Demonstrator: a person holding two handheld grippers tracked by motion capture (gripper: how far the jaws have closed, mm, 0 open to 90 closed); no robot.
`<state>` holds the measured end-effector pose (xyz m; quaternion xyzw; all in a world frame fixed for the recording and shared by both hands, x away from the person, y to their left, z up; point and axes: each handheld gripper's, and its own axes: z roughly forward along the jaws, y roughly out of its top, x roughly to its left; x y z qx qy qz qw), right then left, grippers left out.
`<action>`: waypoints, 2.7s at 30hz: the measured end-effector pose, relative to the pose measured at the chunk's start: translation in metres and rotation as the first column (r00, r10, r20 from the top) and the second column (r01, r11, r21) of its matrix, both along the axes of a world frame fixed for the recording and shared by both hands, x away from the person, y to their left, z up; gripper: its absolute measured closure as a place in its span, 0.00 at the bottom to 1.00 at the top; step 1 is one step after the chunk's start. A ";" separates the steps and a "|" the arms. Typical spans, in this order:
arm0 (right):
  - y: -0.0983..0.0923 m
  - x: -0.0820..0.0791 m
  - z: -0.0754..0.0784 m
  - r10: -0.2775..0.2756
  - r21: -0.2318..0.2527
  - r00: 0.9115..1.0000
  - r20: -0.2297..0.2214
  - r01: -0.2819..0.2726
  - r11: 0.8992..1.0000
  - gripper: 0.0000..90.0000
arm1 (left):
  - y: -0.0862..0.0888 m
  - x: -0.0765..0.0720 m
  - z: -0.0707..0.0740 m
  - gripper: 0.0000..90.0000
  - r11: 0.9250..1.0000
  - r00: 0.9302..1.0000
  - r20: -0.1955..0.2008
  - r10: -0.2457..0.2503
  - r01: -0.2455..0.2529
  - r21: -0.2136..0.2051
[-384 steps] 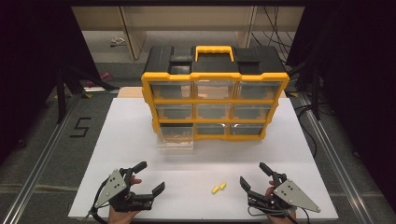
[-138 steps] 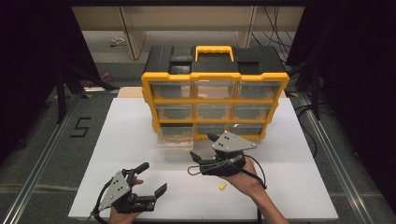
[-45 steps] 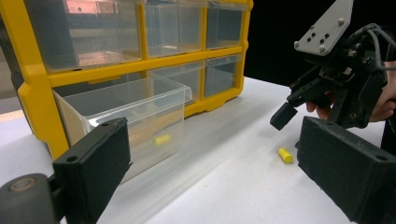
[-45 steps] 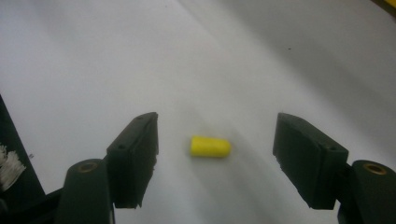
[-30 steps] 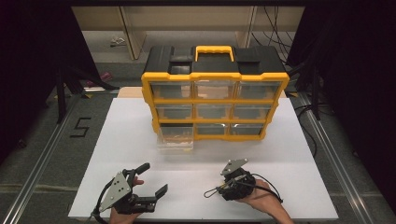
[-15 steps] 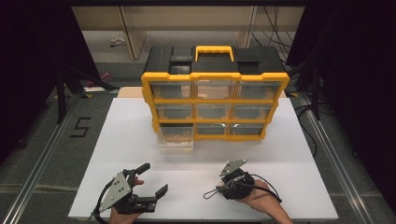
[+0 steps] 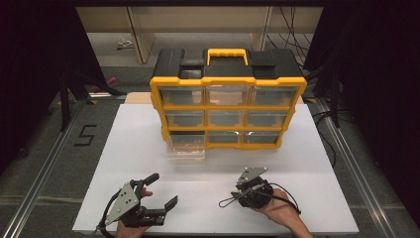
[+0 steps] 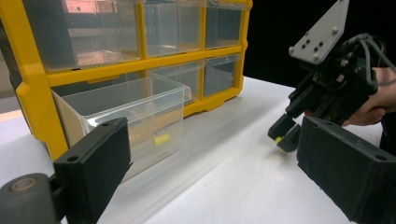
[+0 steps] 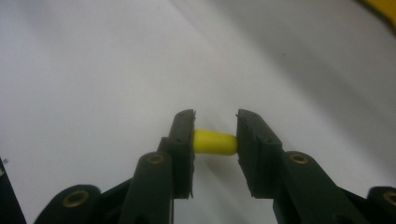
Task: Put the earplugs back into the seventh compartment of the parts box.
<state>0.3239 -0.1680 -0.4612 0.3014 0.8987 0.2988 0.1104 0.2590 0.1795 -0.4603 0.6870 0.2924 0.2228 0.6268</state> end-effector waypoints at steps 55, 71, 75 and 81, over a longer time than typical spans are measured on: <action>0.030 0.021 0.076 -0.080 0.316 0.960 0.269 -0.010 0.949 0.75 | 0.001 0.001 0.000 0.11 1.000 1.000 0.002 0.004 -0.004 0.003; 0.054 0.045 0.081 -0.094 0.373 0.966 0.240 -0.002 0.928 0.75 | 0.001 0.001 0.000 0.11 1.000 1.000 0.000 0.006 -0.006 0.000; 0.061 0.052 0.084 -0.099 0.377 0.967 0.235 0.003 0.926 0.75 | 0.001 0.001 0.000 0.11 1.000 1.000 -0.001 0.004 -0.004 0.003; 0.074 0.061 0.086 -0.094 0.371 0.966 0.239 -0.001 0.929 0.75 | 0.002 0.001 0.000 0.11 1.000 1.000 0.000 0.007 -0.007 -0.001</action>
